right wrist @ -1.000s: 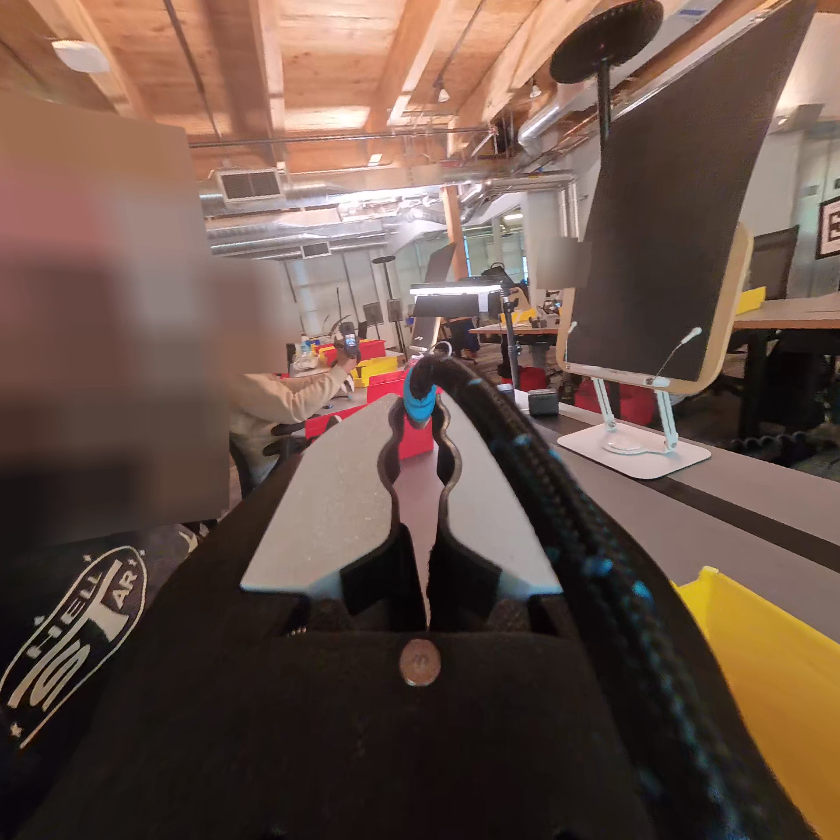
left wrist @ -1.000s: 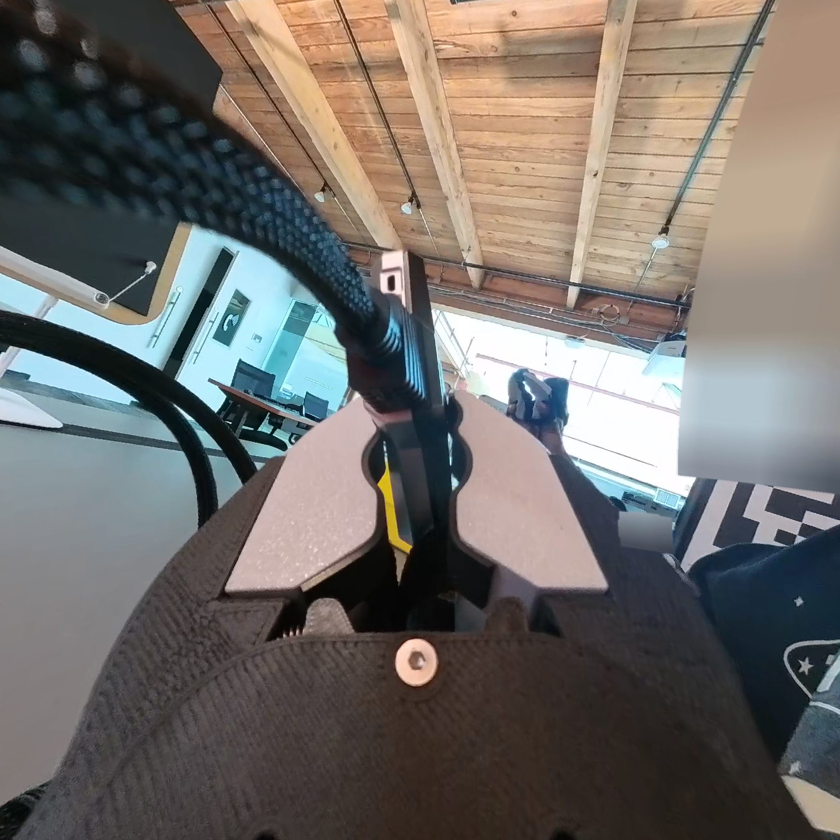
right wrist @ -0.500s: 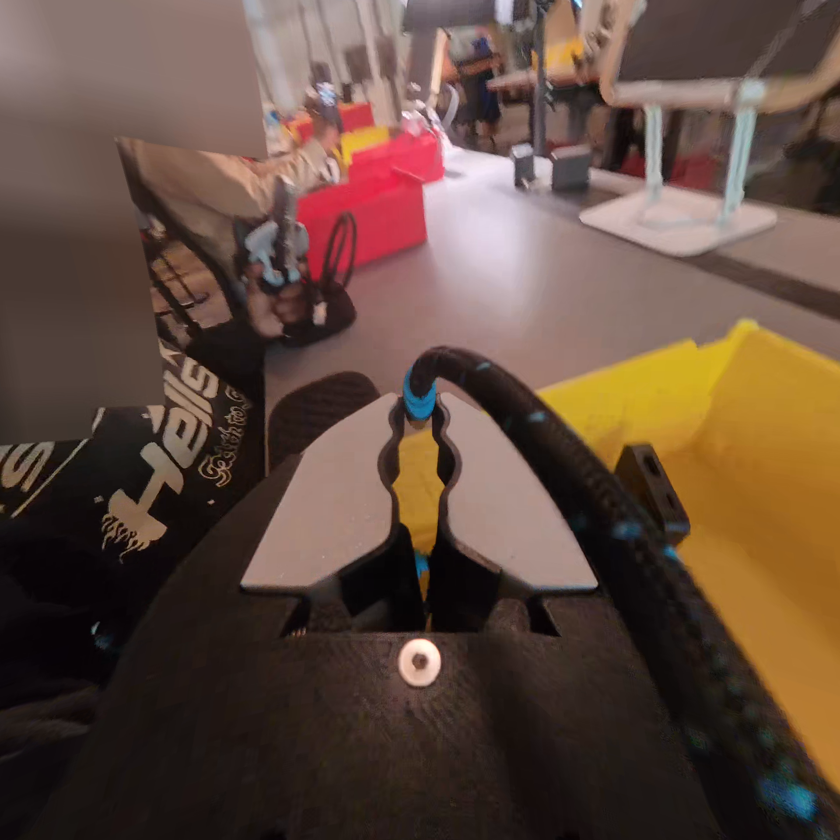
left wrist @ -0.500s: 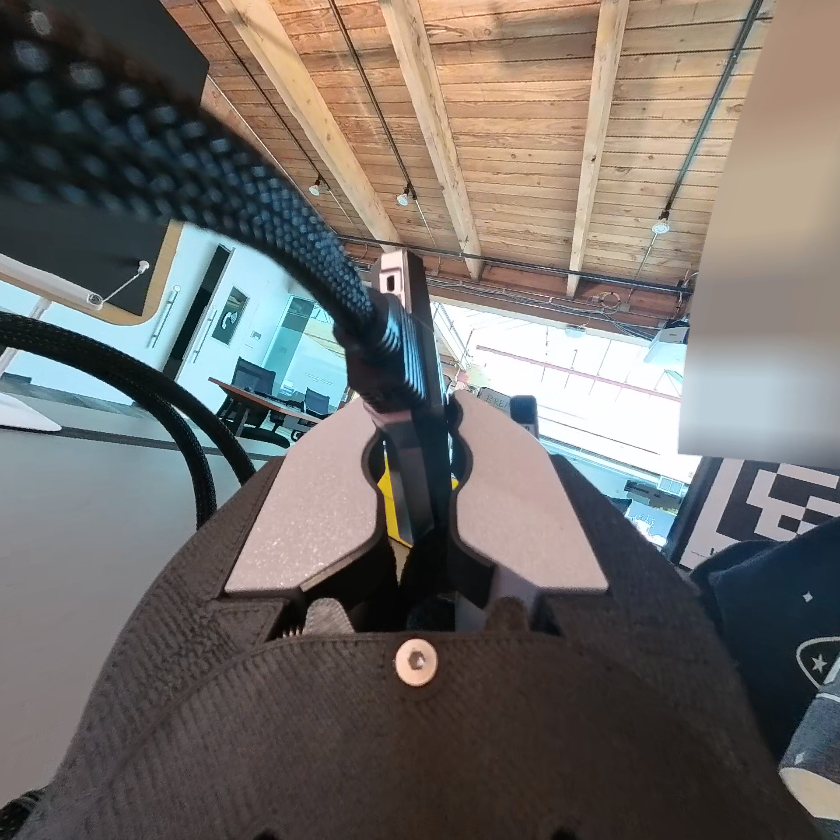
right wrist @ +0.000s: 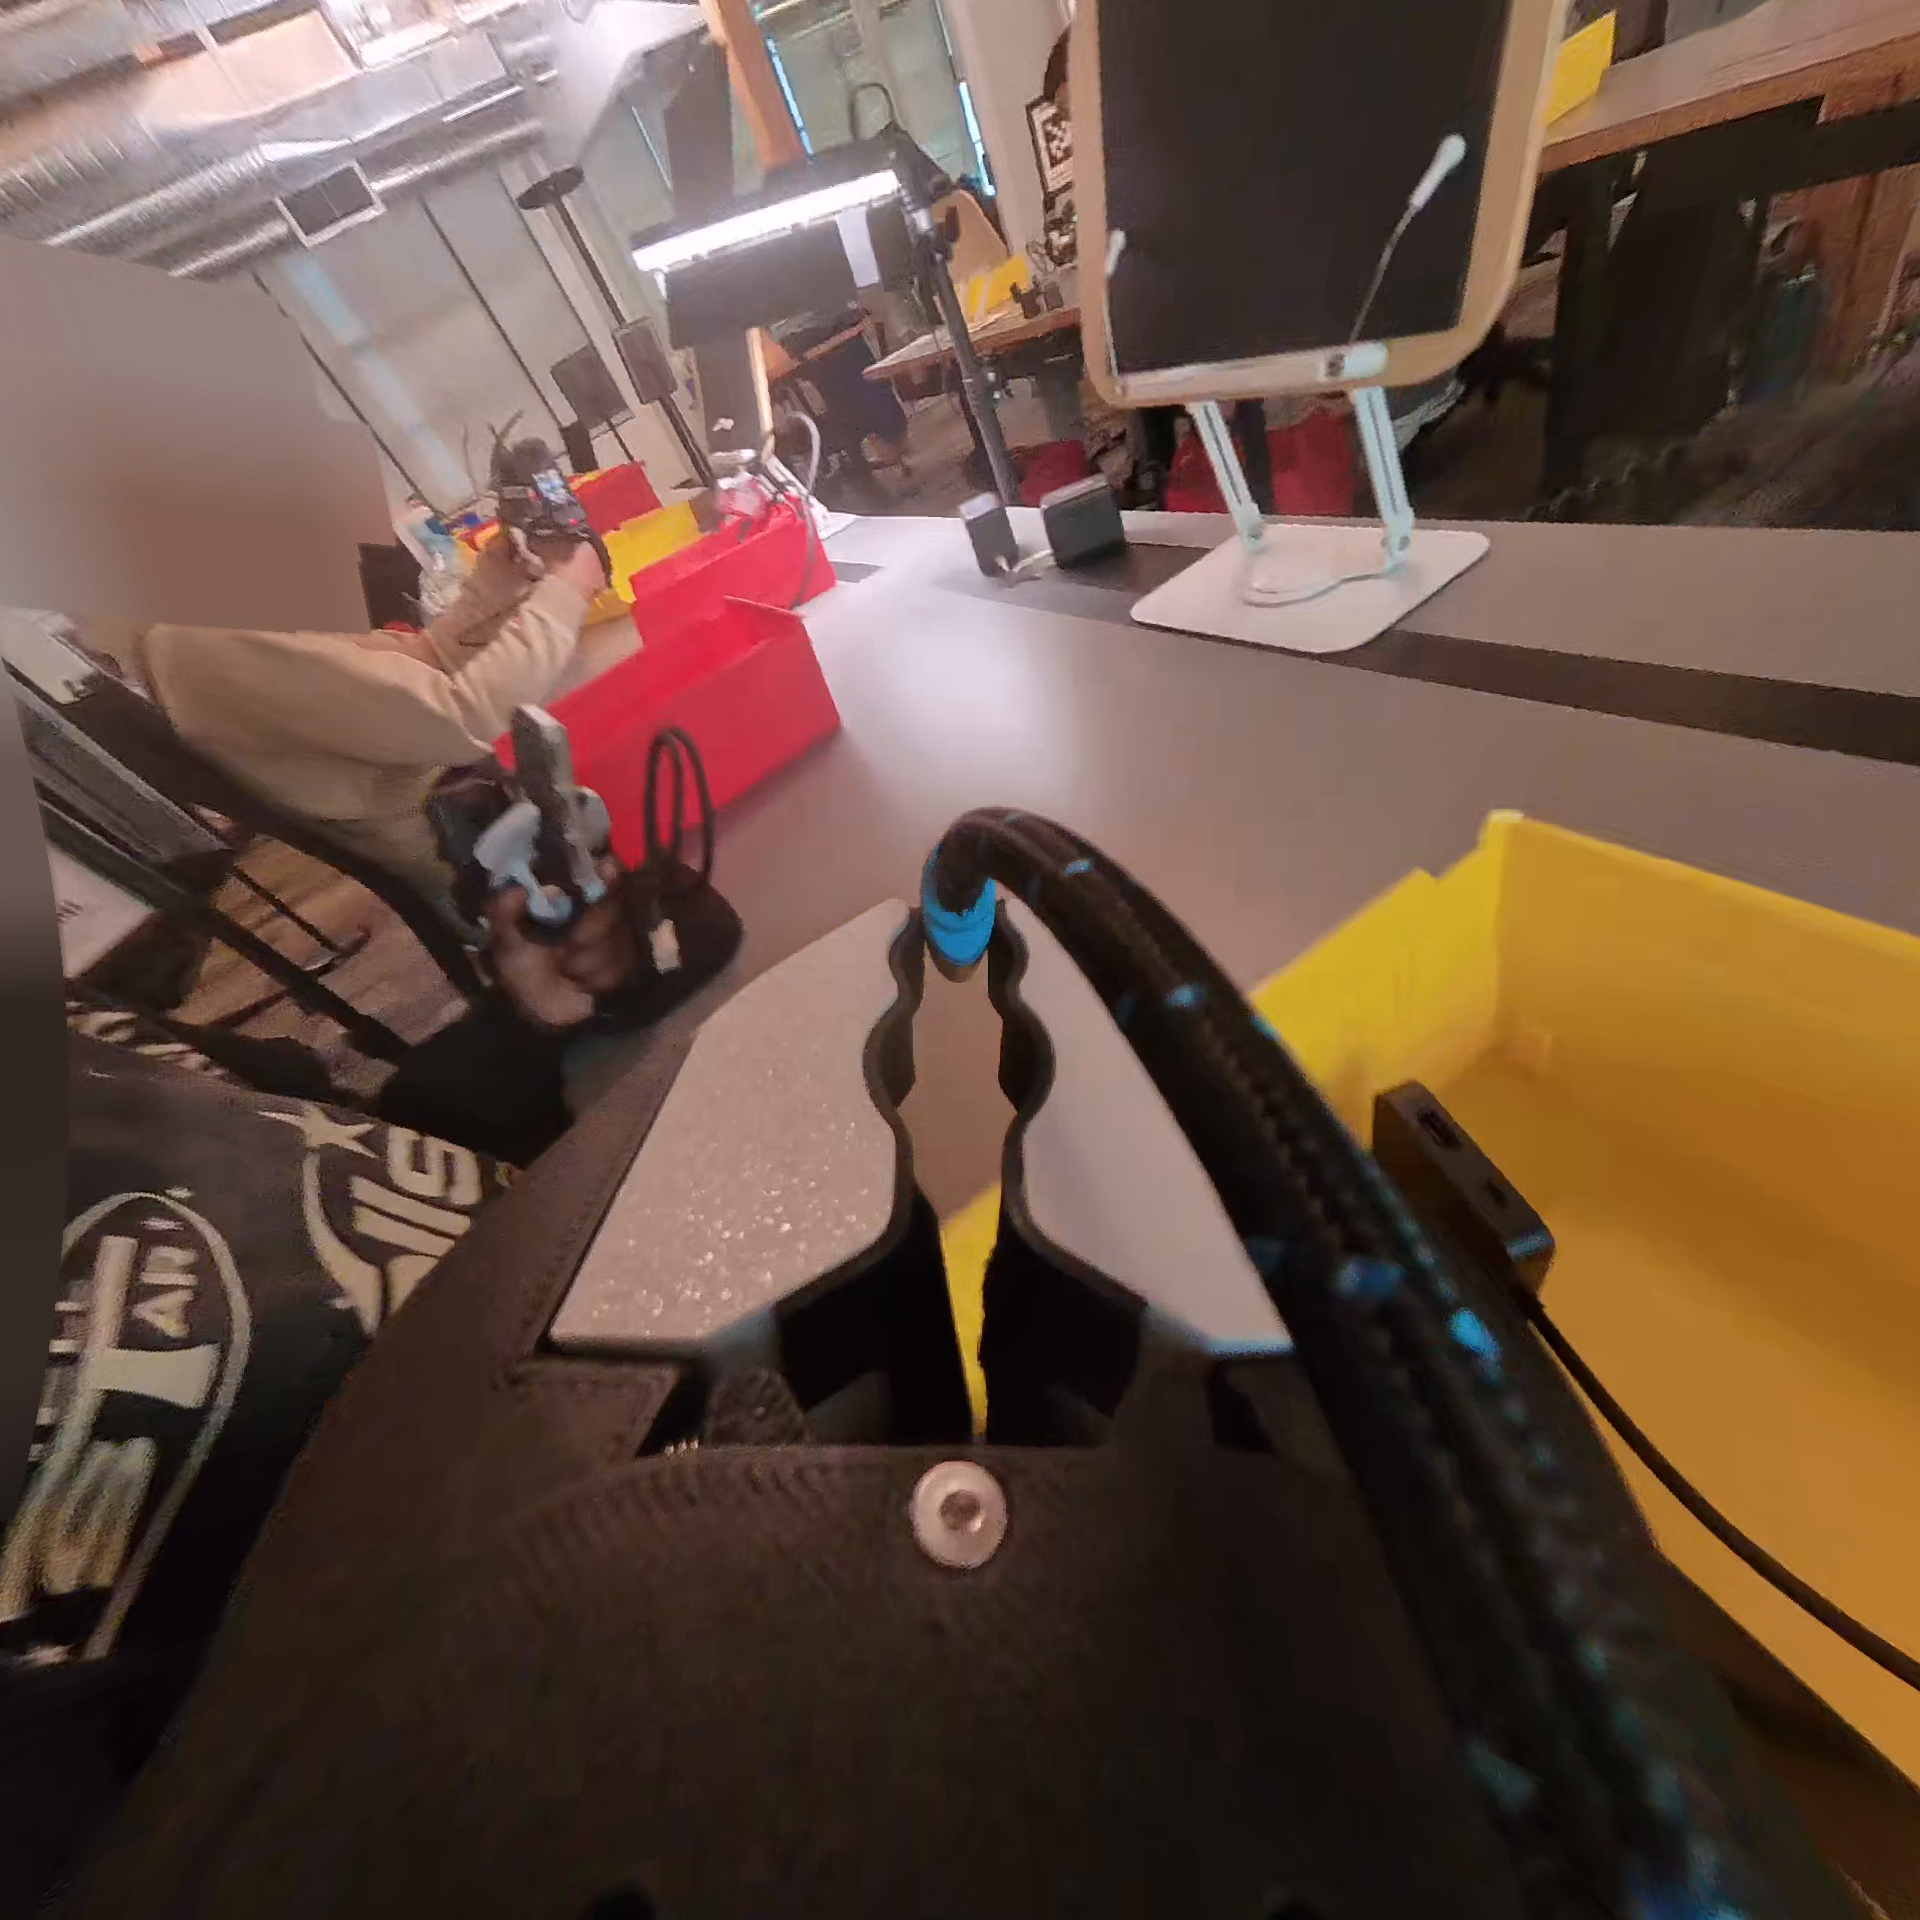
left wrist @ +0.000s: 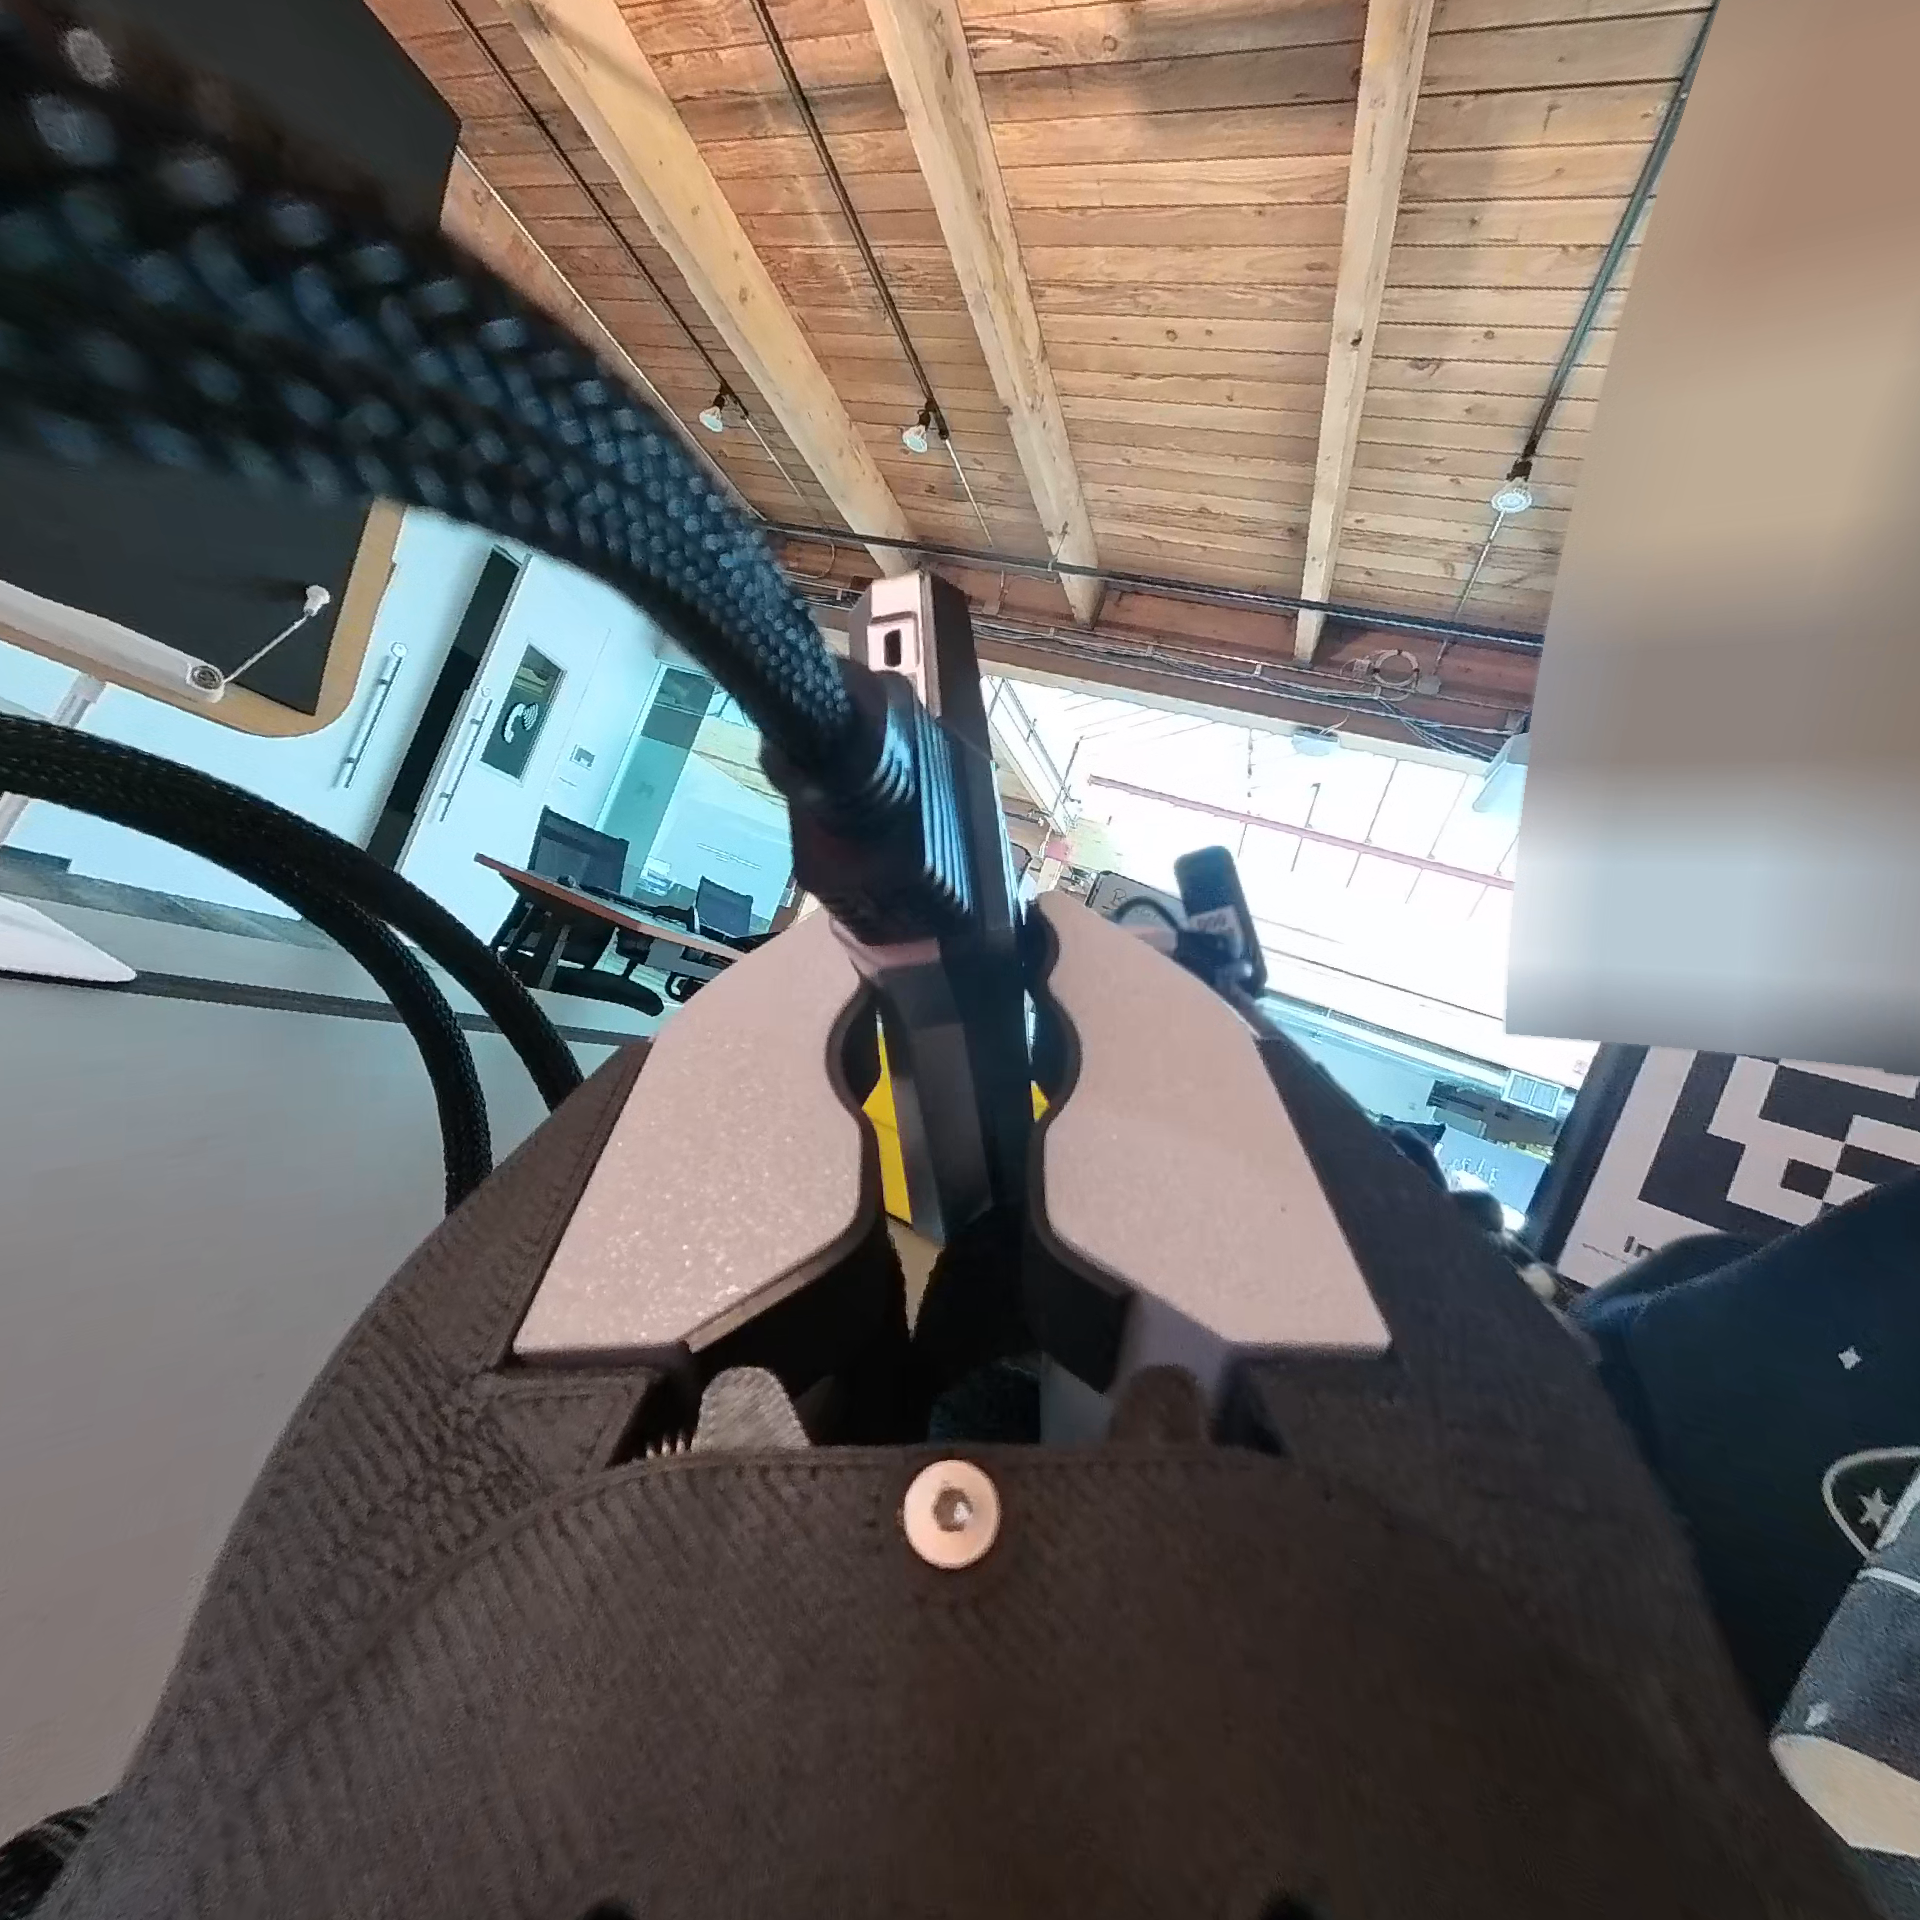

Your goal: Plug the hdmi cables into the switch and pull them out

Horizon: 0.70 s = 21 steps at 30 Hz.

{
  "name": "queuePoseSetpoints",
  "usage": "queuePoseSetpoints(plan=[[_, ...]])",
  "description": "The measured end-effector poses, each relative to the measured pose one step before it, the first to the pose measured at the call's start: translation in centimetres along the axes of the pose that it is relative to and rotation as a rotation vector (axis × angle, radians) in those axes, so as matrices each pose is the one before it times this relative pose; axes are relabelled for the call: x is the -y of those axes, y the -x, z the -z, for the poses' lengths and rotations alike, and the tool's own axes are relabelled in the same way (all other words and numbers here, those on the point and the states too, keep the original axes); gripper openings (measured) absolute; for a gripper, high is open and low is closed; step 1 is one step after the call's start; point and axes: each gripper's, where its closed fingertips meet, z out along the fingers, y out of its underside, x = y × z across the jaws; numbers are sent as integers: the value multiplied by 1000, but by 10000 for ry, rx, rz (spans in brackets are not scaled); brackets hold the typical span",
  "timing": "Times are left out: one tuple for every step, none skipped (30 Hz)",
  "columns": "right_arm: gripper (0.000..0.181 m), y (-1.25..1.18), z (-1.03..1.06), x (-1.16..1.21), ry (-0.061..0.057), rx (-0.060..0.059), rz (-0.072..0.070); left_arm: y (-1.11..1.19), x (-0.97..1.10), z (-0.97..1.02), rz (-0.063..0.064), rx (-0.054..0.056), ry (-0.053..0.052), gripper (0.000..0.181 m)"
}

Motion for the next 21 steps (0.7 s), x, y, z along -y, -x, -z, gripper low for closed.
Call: queuePoseSetpoints(plan=[[12, 733, 145, 869, 167, 115, -49, 5, 4, -2, 15, -1, -6, 24], [12, 570, 154, 864, 129, 21, 60, -4, 7, 5, 13, -4, -6, 24], [13, 419, 175, 1072, -68, -43, 68, -13, 7, 6, 1, -8, -9, 24], [12, 464, 164, 1088, -142, 33, 99, -33, 29, 19, -9, -11, -15, 24], [12, 446, 107, 1039, -188, 86, 133, -25, 31, 19, -13, -9, -22, 24], [12, 212, 73, 1019, -255, -8, 183, -18, 31, 21, -11, -5, -28, 24], [12, 100, 62, 952, -299, -1, 329, -17, 25, 14, -2, -2, -19, 24], [12, 194, 66, 890, -386, 139, 478, -9, 19, 6, 3, -6, -8, 24], [13, 271, 118, 860, -533, 262, 437, -13, 2, -1, 1, -10, -2, 24], [13, 358, 193, 764, -635, 379, 341, -15, 13, 10, -5, -4, -6, 24], [13, 491, 268, 496, -624, 479, 390, -18, 14, 13, -9, -2, -15, 24], [13, 350, 349, 119, -512, 370, 376, -14, 30, 28, -7, -5, -22, 24], [13, -132, 413, -253, -395, 32, 146, -8, 31, 9, 2, -3, -21, 24], [13, -499, 468, -661, -243, -208, -98, 5, 19, 6, 10, -4, -11, 24], [13, -435, 449, -1008, -145, -185, -159, -5, 0, 9, 10, -6, -1, 24], [13, -249, 403, -1282, -57, -68, -202, -2, -4, -7, 5, -3, 1, 24], [13, -301, 368, -1510, 76, -143, -374, 3, -4, -6, 2, -1, 1, 24], [11, -451, 364, -1624, 186, -278, -437, 2, -8, -4, 1, -2, 4, 24], [12, -515, 336, -1601, 216, -335, -468, -5, -10, -12, 2, 1, 7, 24], [12, -555, 316, -1547, 265, -366, -533, 9, -8, -4, 2, 3, 4, 24], [12, -733, 280, -1600, 405, -472, -616, 4, -2, 1, 0, 3, 1, 24]])
